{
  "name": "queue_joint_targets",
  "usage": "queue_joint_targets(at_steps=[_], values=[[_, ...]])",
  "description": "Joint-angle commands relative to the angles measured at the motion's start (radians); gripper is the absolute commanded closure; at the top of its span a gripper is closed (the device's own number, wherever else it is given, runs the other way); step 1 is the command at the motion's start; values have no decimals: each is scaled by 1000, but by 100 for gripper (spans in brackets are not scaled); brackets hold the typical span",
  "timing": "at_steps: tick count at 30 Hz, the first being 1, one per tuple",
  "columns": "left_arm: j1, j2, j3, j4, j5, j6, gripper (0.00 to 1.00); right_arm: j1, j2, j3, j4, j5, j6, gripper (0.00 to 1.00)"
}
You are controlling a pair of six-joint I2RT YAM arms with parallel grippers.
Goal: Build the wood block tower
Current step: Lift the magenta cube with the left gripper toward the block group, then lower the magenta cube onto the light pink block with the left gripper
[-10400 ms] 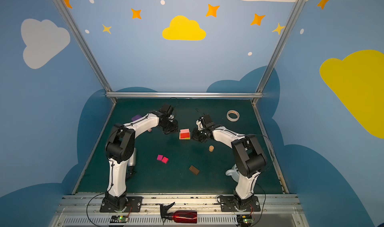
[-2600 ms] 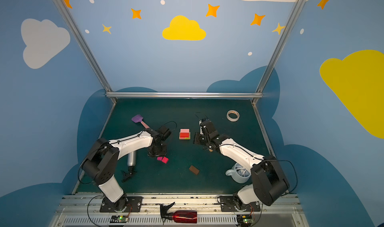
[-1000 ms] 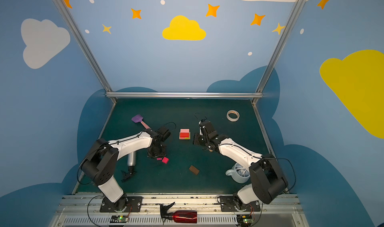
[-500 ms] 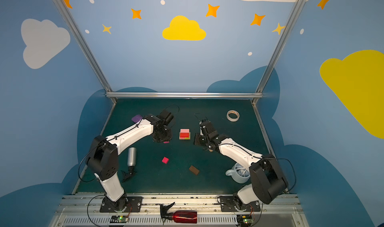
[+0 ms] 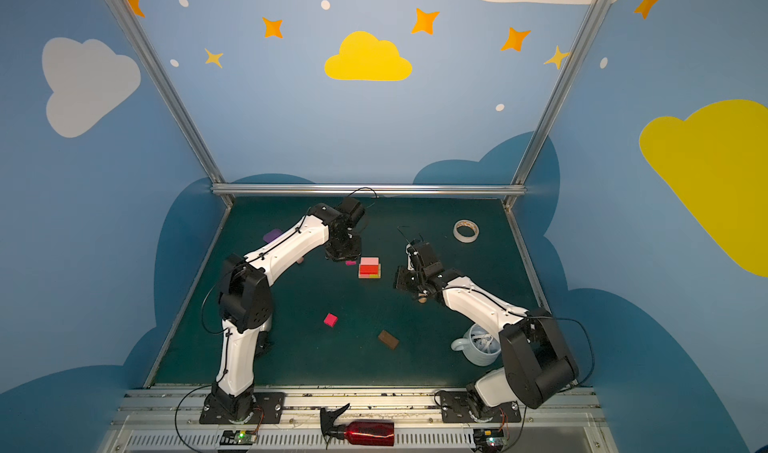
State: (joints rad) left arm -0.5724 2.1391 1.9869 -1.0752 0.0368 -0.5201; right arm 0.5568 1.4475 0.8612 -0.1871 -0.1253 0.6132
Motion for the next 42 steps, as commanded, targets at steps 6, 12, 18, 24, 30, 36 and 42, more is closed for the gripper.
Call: queue_joint_targets(at_steps=[6, 12, 18, 24, 30, 36, 42], values=[[-15, 167, 258, -163, 0, -4, 72, -41, -14, -37, 41, -40, 5, 100], [-34, 237, 384, -222, 2, -2, 71, -69, -25, -59, 47, -56, 2, 100], [-44, 236, 344, -243, -27, -24, 69, -79, -23, -77, 67, -71, 7, 100], [-50, 240, 318, -224, -14, -37, 67, -87, -10, -83, 81, -89, 8, 100], [-49, 270, 355, -233, -22, -26, 67, -93, -11, -88, 86, -89, 10, 100], [-47, 315, 408, -262, -24, -14, 67, -97, -7, -90, 85, -94, 9, 100], [-43, 323, 414, -259, -32, -8, 67, -101, -3, -91, 87, -95, 10, 100]])
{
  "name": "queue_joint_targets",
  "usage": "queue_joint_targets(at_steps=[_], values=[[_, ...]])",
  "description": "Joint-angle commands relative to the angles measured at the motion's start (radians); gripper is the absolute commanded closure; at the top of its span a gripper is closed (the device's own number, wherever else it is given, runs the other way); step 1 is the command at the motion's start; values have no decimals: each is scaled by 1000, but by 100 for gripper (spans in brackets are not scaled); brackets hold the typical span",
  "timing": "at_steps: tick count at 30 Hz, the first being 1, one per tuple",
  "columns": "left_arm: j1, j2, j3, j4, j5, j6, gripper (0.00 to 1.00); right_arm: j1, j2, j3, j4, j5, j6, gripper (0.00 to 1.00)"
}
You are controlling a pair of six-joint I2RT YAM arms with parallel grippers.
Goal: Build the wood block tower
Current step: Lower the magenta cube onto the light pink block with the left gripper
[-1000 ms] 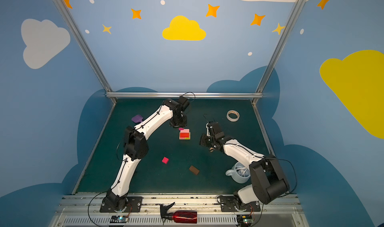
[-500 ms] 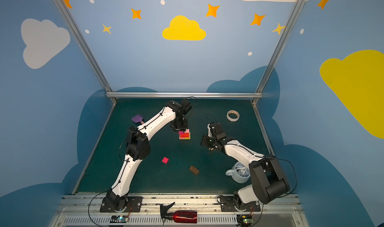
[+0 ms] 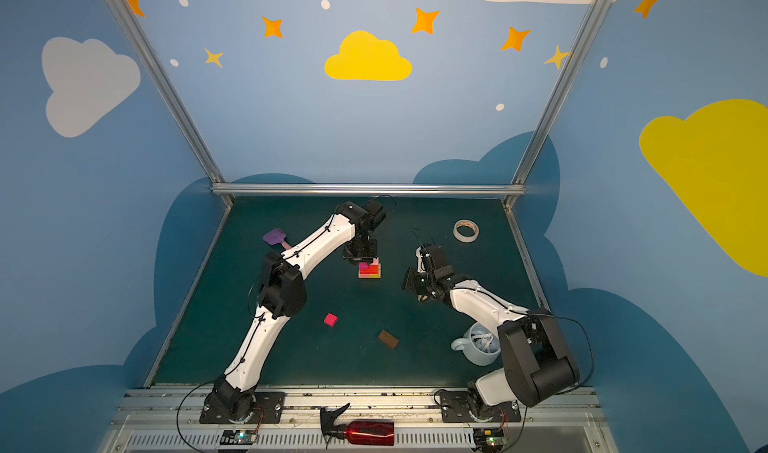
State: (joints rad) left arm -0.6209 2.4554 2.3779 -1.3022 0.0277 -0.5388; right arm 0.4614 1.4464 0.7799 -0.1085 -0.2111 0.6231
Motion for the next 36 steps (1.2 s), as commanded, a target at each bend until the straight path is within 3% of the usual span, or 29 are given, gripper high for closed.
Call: queue_joint_targets(at_steps=[1, 15, 36], values=[[6, 7, 23, -32, -23, 13, 67, -6, -1, -10, 10, -11, -1, 100], [9, 68, 111, -72, -18, 40, 66, -9, 8, -7, 11, -18, 1, 100], [11, 82, 115, -62, 0, 55, 61, -13, 27, -3, 6, -16, 3, 100]])
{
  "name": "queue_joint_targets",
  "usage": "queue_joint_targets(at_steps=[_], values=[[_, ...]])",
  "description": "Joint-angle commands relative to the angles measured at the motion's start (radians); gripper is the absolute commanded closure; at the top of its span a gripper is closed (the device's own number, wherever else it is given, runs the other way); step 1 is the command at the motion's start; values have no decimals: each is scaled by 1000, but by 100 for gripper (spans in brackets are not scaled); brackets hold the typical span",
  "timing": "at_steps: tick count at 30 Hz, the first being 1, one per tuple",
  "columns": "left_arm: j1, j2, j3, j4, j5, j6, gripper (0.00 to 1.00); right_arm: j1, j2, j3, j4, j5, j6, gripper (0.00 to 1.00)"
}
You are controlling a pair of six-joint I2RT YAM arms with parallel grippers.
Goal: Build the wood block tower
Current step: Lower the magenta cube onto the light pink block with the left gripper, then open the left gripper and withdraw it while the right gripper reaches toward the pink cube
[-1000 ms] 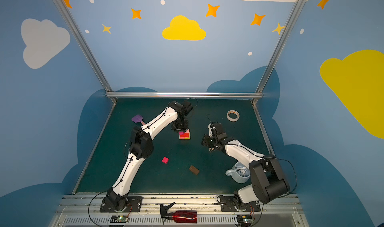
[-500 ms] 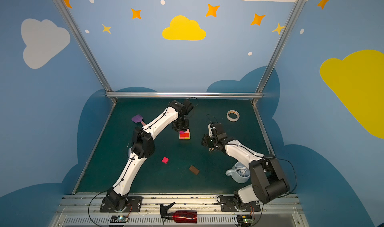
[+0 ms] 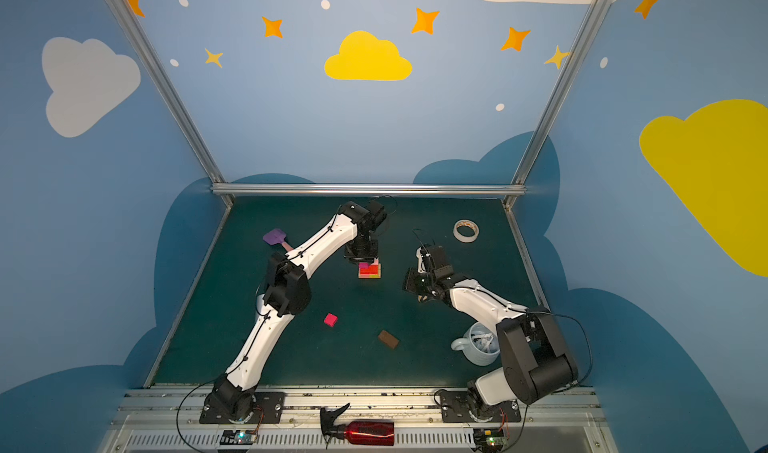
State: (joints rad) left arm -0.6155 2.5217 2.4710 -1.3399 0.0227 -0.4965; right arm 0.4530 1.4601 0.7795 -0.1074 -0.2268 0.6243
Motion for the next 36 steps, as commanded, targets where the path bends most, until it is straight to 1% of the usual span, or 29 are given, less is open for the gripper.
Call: queue_joint_targets(at_steps=[1, 9, 17, 24, 26, 28, 30, 33, 36], values=[[5, 16, 23, -25, 5, 13, 59, -5, 15, -1, 6, -2, 1, 100], [5, 3, 30, -21, 1, 6, 47, -5, 18, 3, 4, -5, 3, 100], [7, -24, 75, -26, 4, 5, 33, -2, -6, 9, -19, 2, -3, 100], [15, -123, 71, -22, -43, 16, 31, 45, -61, 58, -111, 68, -49, 99], [19, -160, 58, -24, -59, 24, 32, 69, -66, 83, -137, 82, -70, 92], [22, -212, 17, -10, -88, 28, 32, 104, -57, 122, -181, 93, -100, 82], [26, -289, -67, 39, -102, 40, 32, 134, -43, 159, -220, 89, -133, 77], [35, -441, -254, 161, -106, 44, 33, 176, -17, 200, -250, 63, -177, 70], [52, -601, -463, 279, -109, 17, 33, 228, 7, 251, -297, 65, -215, 62]])
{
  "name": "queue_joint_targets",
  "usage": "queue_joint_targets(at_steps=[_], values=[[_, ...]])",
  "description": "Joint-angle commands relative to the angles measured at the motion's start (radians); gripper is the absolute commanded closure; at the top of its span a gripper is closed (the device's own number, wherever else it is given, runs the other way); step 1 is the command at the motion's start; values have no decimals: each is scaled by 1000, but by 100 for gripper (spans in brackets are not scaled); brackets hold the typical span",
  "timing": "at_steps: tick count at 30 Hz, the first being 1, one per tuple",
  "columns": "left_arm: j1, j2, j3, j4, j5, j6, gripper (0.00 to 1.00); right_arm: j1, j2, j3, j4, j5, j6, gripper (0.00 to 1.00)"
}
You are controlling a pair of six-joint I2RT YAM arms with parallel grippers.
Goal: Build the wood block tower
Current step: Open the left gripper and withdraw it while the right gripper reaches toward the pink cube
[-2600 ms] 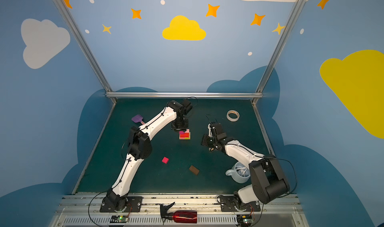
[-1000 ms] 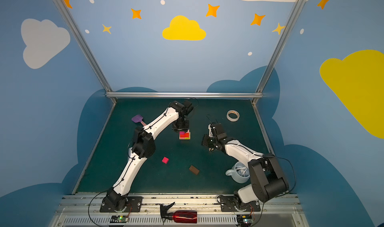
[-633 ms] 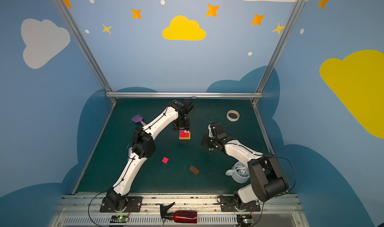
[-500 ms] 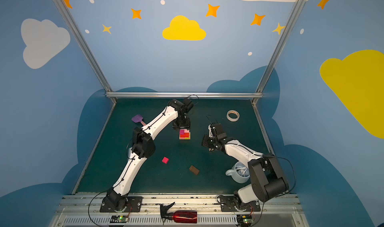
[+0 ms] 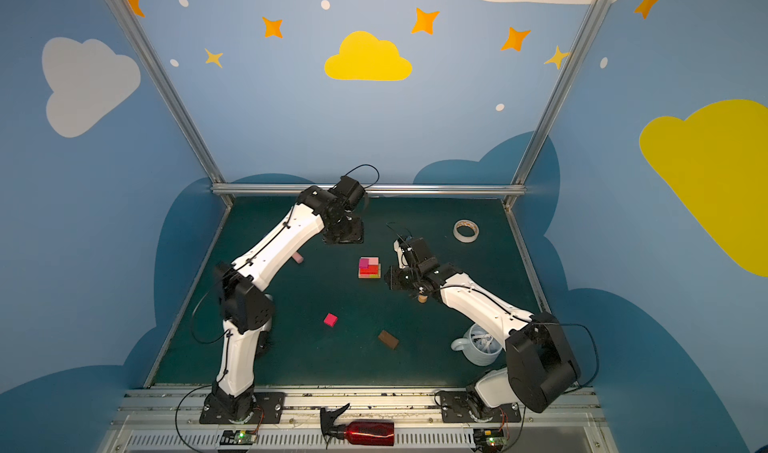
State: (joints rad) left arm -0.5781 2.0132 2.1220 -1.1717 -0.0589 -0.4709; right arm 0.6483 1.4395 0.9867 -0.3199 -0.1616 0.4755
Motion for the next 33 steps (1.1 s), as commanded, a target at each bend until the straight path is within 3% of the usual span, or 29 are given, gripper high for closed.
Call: queue_joint_targets(at_steps=[1, 7, 13, 24, 33], values=[[22, -141, -187, 145, -37, -23, 33, 57, 38, 67, -111, 13, -86, 59], [41, -440, -607, 327, -117, -111, 35, 186, 143, 209, -214, 18, -201, 44], [76, -715, -881, 422, -182, -150, 35, 323, 327, 376, -307, -17, -334, 34], [102, -1147, -1136, 476, -326, -152, 36, 425, 608, 648, -480, -2, -500, 32], [104, -1245, -1169, 440, -344, -157, 35, 428, 705, 715, -516, 27, -564, 32]])
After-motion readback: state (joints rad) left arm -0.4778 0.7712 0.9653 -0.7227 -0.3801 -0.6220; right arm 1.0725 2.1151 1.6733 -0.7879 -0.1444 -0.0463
